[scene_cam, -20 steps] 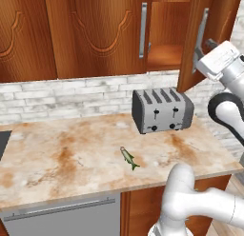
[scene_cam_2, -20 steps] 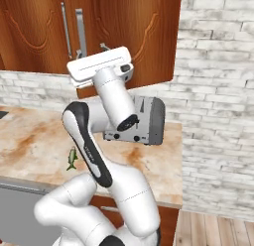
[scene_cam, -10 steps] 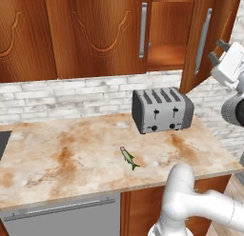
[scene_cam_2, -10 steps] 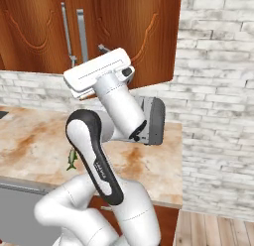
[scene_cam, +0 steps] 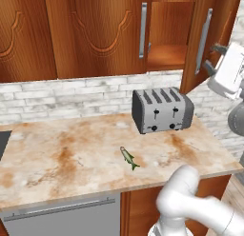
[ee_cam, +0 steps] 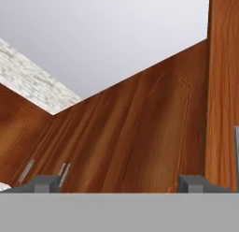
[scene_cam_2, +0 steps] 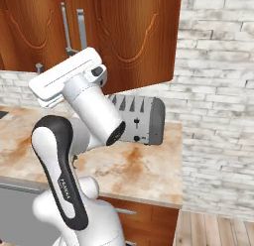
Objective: Retrieve the tupperware from the cabinet, then place the raw meat into the tupperware to avoid contamination.
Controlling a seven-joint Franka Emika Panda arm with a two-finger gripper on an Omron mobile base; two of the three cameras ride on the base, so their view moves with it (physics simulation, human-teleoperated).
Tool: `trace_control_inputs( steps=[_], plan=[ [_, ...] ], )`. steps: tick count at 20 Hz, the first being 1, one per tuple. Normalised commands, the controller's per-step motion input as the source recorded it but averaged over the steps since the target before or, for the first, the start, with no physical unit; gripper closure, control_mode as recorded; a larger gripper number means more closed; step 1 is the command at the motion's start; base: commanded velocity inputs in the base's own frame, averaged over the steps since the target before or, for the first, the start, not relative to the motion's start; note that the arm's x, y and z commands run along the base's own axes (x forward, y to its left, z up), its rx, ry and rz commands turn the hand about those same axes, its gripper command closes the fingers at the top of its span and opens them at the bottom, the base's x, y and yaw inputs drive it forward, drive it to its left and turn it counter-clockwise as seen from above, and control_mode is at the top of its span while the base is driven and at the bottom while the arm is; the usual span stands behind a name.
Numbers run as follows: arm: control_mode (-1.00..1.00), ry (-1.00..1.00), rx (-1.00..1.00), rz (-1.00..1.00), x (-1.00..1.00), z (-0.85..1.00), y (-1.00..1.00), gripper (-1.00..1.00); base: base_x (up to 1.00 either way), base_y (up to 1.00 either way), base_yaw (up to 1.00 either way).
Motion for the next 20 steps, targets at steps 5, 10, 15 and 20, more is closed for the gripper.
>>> trace_control_inputs(
  steps=[5,10,15,20],
  plan=[
    [-1.00,0.23,-0.21,-0.02,-0.26,0.00,0.46,-1.00,0.00,0.00,0.00],
    [-1.00,0.30,-0.22,-0.06,-0.09,0.00,0.30,-1.00,0.00,0.00,0.00],
    [-1.00,0.28,-0.20,-0.09,-0.02,0.00,0.18,-1.00,0.00,0.00,0.00],
    [-1.00,0.23,-0.25,-0.09,0.00,0.00,0.19,-1.00,0.00,0.00,0.00]
  ],
)
